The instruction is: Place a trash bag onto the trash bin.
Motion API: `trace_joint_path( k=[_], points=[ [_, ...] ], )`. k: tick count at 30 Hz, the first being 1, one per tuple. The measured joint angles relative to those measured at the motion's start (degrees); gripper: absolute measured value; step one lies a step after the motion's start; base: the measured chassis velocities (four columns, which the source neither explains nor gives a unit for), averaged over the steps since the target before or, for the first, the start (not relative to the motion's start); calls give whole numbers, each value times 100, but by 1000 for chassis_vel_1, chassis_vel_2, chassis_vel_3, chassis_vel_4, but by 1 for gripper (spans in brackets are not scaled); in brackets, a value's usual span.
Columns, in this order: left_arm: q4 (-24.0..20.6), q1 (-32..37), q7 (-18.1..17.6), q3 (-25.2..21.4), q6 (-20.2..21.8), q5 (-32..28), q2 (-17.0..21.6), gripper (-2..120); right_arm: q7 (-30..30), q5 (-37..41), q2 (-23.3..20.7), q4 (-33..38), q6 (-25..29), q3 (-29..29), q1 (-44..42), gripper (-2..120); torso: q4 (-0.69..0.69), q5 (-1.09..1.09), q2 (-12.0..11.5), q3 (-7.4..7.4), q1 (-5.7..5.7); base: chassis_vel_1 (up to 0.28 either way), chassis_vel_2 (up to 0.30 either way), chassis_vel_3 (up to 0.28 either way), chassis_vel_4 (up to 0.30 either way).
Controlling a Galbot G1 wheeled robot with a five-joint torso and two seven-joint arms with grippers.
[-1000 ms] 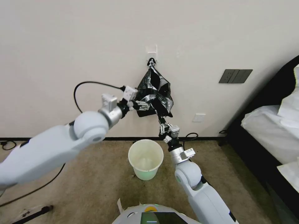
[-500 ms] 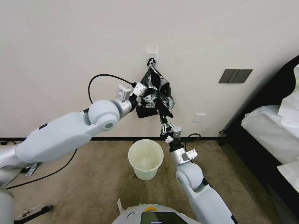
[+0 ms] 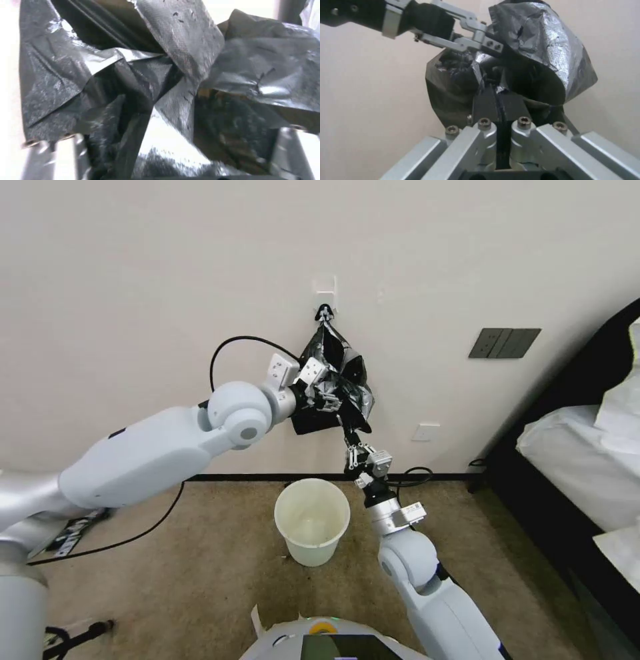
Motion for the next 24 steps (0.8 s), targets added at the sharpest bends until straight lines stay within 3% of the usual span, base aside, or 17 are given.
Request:
trace_joint_path(
  k=[3,4,10,13,15,19,24],
  points=[
    [86,-66,-58,71,50,-23,-79,60,-3,1,-7,10,15,-4,-10,0,-1,0,0,0,0,0,0,0,0],
    [86,-66,-58,71,50,-23,-79,60,-3,1,-7,10,15,-4,-10,0,-1,0,0,0,0,0,0,0,0],
    [59,-30,-440,15,360,-367,-30,36,-1,46,-25,37,18,9,16,0,0,0,0,0,0,0,0,0,0],
    [28,-17,-475,-34,349,-403,1,29,3,63,-30,40,18,9,29,0,0,-1,0,0,0,0,0,0,0],
    [-21,7,-504,-113,259,-412,24,16,7,73,-44,40,16,9,35,0,0,-1,0,0,0,0,0,0,0],
    [-118,101,-539,-236,112,-393,99,3,17,123,-60,40,0,9,37,0,0,0,0,0,0,0,0,0,0],
    [-300,423,-552,-463,-101,-236,273,0,84,345,-78,67,-99,9,40,0,0,-1,0,0,0,0,0,0,0]
  ],
)
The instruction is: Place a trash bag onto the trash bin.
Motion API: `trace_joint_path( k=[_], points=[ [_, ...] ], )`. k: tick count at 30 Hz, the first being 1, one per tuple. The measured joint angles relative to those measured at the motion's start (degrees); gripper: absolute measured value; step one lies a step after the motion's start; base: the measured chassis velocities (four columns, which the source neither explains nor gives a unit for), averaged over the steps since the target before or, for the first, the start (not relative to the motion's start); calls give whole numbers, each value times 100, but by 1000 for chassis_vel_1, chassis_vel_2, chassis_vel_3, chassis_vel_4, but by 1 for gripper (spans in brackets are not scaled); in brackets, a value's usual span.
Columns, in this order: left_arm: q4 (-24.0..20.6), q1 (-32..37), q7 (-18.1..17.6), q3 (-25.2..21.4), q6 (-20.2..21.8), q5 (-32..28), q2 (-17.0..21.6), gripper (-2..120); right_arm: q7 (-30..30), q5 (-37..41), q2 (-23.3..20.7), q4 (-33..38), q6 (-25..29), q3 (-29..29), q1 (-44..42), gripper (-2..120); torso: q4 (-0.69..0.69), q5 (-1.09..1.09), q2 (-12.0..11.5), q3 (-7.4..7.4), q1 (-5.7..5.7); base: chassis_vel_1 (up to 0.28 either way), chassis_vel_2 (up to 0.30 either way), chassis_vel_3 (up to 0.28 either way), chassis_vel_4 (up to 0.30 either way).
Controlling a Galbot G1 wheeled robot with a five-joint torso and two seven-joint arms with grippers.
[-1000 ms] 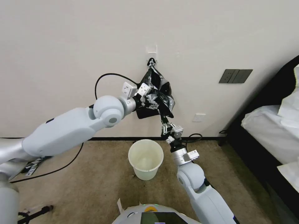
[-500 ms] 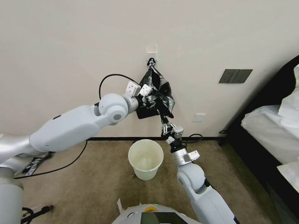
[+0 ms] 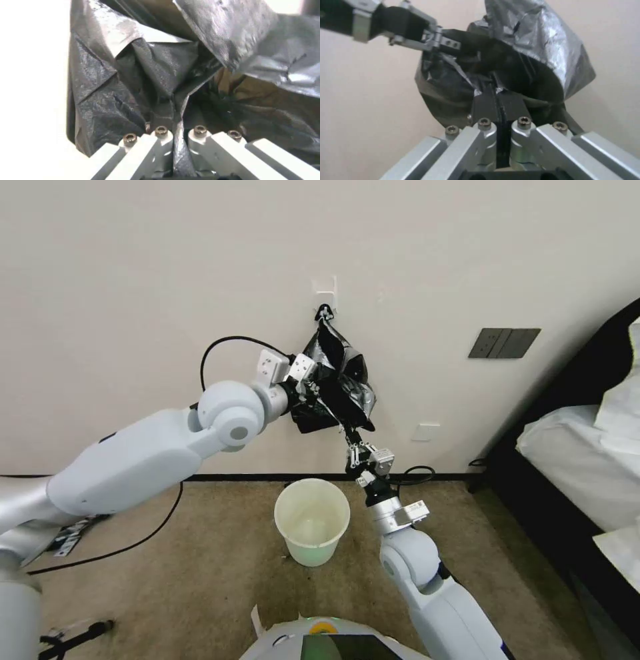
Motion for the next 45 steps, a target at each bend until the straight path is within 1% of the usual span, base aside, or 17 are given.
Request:
trace_joint_path(
  k=[3,6,9,10,13,14,16,18,21,22,25,26,30,34,35,37,45],
  points=[
    [-102,304,-1,-219,-185,144,71,0,40,142,-41,97,-107,14,-37,0,1,0,0,0,0,0,0,0,0],
    [-168,559,-7,-421,-410,294,71,0,56,194,-111,254,-192,56,-139,7,1,0,0,0,0,0,0,0,0],
    [-218,787,-19,-610,-606,445,8,0,69,199,-319,552,-283,208,-386,20,-1,0,0,0,0,0,0,0,0],
    [-218,787,-19,-610,-606,445,8,0,69,199,-319,552,-283,208,-386,20,-1,0,0,0,0,0,0,0,0],
    [-270,911,-22,-750,-645,508,-29,0,87,315,-626,910,-328,441,-676,34,-3,2,0,0,0,0,0,0,0],
    [-270,911,-22,-750,-645,508,-29,0,87,315,-626,910,-328,441,-676,34,-3,2,0,0,0,0,0,0,0],
    [-313,994,-24,-820,-645,600,-38,0,262,913,-862,1254,-522,565,-688,44,-3,1,0,-1,0,0,0,0,0],
    [-334,1027,-23,-834,-645,624,-39,0,329,1118,-969,1342,-598,619,-602,48,-2,0,0,-1,0,0,0,0,0],
    [-438,1155,-13,-858,-643,708,-37,0,398,1258,-1452,1251,-742,733,-2,65,0,2,0,-1,0,0,0,0,0],
    [-438,1155,-13,-858,-643,708,-37,0,398,1258,-1452,1251,-742,733,-2,65,0,2,0,-1,0,0,0,0,0],
    [-451,1241,-8,-890,-638,754,-51,0,531,1680,-1910,1007,-1067,639,651,79,0,1,0,0,0,0,0,0,0],
    [-451,1241,-8,-890,-638,754,-51,0,531,1680,-1910,1007,-1067,639,651,79,0,1,0,0,0,0,0,0,0],
    [-459,1321,-4,-913,-635,768,-58,0,498,1900,-2350,506,-1387,372,1647,96,1,1,0,0,0,0,0,0,0],
    [-461,1339,-4,-925,-635,770,-59,0,457,1901,-2420,374,-1414,280,1853,98,0,1,0,0,0,0,0,0,0],
    [-480,1390,-3,-974,-635,773,-60,0,359,1887,-2549,78,-1439,-11,2266,100,0,1,1,0,0,0,0,0,0],
    [-491,1414,-3,-996,-635,773,-52,0,321,1874,-2582,-9,-1444,-98,2368,99,-2,1,0,0,0,0,0,0,0],
    [-641,1697,16,-1234,-622,769,100,0,252,1709,-2536,-493,-1492,-662,2935,86,1,0,0,0,0,0,0,0,0]
  ],
)
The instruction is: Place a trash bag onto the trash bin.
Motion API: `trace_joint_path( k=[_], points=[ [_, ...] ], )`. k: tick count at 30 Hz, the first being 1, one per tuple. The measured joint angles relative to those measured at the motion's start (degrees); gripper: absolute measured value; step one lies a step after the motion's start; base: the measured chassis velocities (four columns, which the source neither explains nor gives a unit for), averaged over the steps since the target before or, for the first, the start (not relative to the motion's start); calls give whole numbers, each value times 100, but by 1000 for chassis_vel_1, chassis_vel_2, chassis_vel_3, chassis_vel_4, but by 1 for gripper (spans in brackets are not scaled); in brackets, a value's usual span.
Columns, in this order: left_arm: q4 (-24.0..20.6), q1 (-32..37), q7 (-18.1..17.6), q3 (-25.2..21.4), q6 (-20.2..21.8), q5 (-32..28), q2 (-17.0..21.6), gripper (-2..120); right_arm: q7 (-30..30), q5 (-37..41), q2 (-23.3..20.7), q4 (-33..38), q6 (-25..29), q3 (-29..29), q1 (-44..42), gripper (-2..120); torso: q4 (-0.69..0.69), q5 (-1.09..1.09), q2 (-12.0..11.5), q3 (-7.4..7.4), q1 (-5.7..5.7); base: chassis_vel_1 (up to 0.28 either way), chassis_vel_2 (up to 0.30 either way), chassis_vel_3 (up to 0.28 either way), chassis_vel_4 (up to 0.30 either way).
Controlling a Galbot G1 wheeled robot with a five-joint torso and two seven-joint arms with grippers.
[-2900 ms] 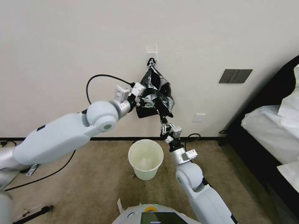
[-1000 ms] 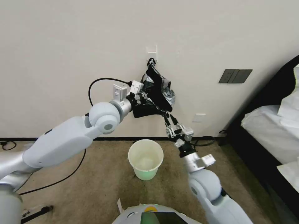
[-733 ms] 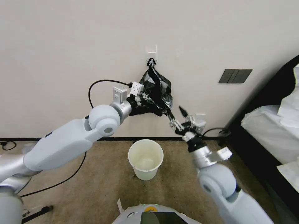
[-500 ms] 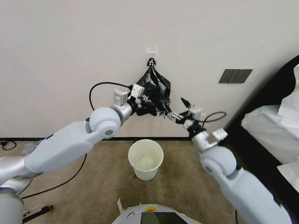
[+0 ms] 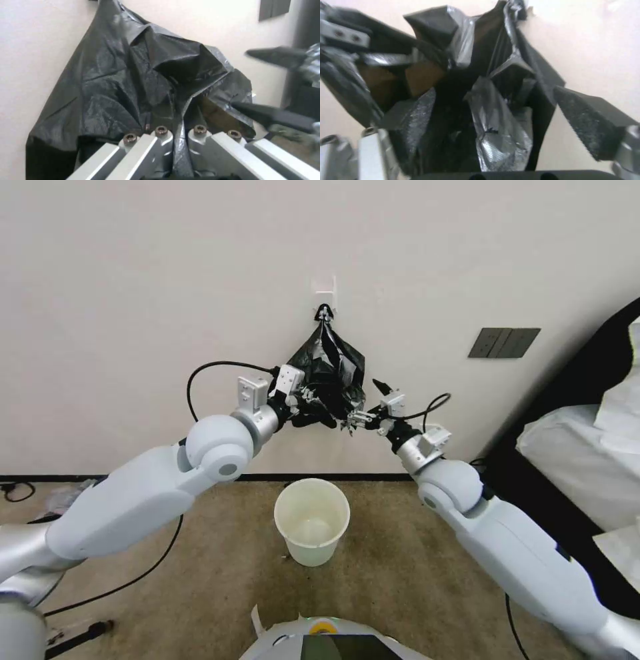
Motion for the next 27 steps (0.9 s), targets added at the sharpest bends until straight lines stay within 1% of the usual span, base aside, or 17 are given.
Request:
trace_joint_path(
  k=[2,4,5,6,8,9,11,12,14,15,17,18,19,21,22,23,27],
  points=[
    [-40,122,11,-99,5,-1,41,0,8,-158,87,-241,-49,-283,206,73,0,-1,0,0,0,0,0,0,0],
    [-54,168,11,-142,6,-1,51,0,40,-302,129,-397,-61,-392,294,68,0,1,0,0,0,0,0,0,0],
    [-54,168,11,-142,6,-1,51,0,40,-302,129,-397,-61,-392,294,68,0,1,0,0,0,0,0,0,0],
    [-66,198,11,-173,8,-2,57,0,81,-400,164,-523,-71,-462,361,61,0,0,0,0,0,0,0,0,0],
    [-66,198,11,-173,8,-2,57,0,81,-400,164,-523,-71,-462,361,61,0,0,0,0,0,0,0,0,0],
    [-85,227,13,-209,10,-3,65,0,157,-474,203,-644,-91,-521,434,49,-1,0,0,0,0,0,0,0,0],
    [-85,227,13,-209,10,-3,65,0,157,-474,203,-644,-91,-521,434,49,-1,0,0,0,0,0,0,0,0],
    [-88,250,14,-230,10,-5,65,0,193,-515,205,-668,-103,-527,442,39,-1,0,0,0,0,0,0,0,0],
    [-88,250,14,-230,10,-5,65,0,193,-515,205,-668,-103,-527,442,39,-1,0,0,0,0,0,0,0,0],
    [-88,268,14,-248,10,-7,52,0,209,-558,206,-684,-101,-526,421,28,-1,0,0,0,0,0,0,0,0],
    [-88,268,14,-248,10,-7,52,0,209,-558,206,-684,-101,-526,421,28,-1,0,0,0,0,0,0,0,0],
    [-84,272,15,-252,10,-8,41,0,242,-571,229,-686,-89,-514,408,18,-1,0,0,0,0,0,0,0,0],
    [-84,272,15,-252,10,-8,41,0,242,-571,229,-686,-89,-514,408,18,-1,0,0,0,0,0,0,0,0],
    [-78,293,15,-276,10,-13,47,0,301,-596,256,-632,-57,-471,382,5,-1,0,0,0,0,0,0,0,0],
    [-78,293,15,-276,10,-13,47,0,301,-596,256,-632,-57,-471,382,5,-1,0,0,0,0,0,0,0,0],
    [-78,314,16,-299,8,-15,61,0,314,-592,257,-594,-44,-441,354,0,-1,0,0,0,-1,0,0,0,0],
    [-85,388,24,-368,-2,-16,92,0,323,-531,257,-517,-34,-368,275,0,-1,0,0,0,0,0,0,0,0]
  ],
)
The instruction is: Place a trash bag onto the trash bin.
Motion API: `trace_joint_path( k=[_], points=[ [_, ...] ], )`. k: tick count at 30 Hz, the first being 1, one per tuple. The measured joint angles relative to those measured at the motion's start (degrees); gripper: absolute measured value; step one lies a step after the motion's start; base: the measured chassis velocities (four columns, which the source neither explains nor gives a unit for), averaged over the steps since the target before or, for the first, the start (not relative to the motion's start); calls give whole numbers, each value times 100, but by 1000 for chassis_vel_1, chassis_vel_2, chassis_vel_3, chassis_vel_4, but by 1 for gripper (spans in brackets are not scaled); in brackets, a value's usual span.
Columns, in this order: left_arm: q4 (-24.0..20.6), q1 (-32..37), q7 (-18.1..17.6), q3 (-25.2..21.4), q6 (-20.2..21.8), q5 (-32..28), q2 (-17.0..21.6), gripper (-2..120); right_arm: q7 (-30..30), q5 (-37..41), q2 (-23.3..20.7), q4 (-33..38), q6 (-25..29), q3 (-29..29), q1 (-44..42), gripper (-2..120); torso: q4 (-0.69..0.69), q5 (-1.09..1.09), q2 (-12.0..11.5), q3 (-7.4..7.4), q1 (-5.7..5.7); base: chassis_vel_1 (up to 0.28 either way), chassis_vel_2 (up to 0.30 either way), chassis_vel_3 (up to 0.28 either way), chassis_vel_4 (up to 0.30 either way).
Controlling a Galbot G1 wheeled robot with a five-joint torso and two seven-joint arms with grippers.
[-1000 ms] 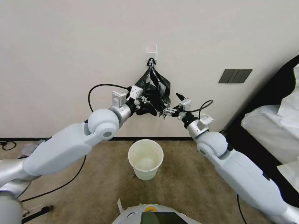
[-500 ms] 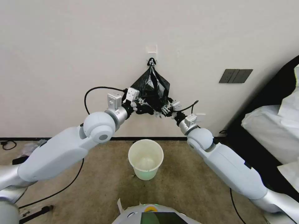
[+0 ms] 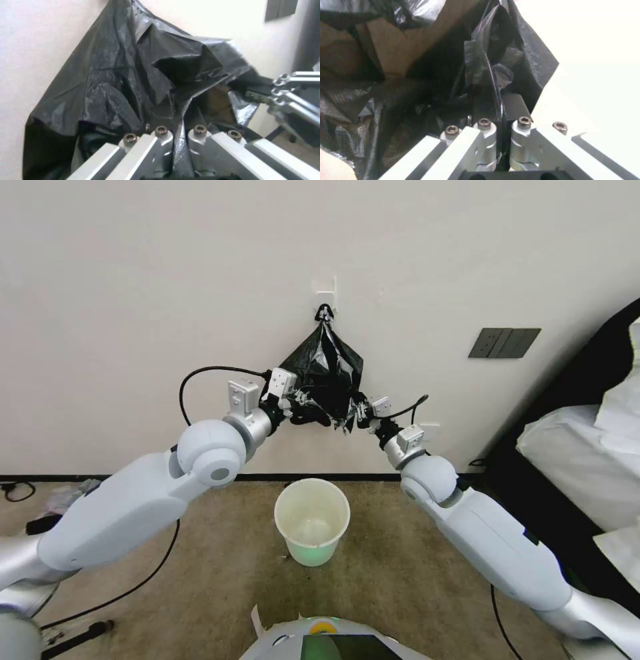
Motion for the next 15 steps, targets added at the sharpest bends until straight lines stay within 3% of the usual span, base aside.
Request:
trace_joint_path(
  k=[8,15],
  points=[
    [-180,533,19,-379,-26,51,88,0,-4,373,-23,470,47,317,-487,0,0,-1,0,0,0,0,0,0,0],
    [-482,1561,145,-1015,-72,319,187,0,-37,308,89,971,101,543,-1337,0,0,-1,0,0,0,0,0,0,0]
  ],
)
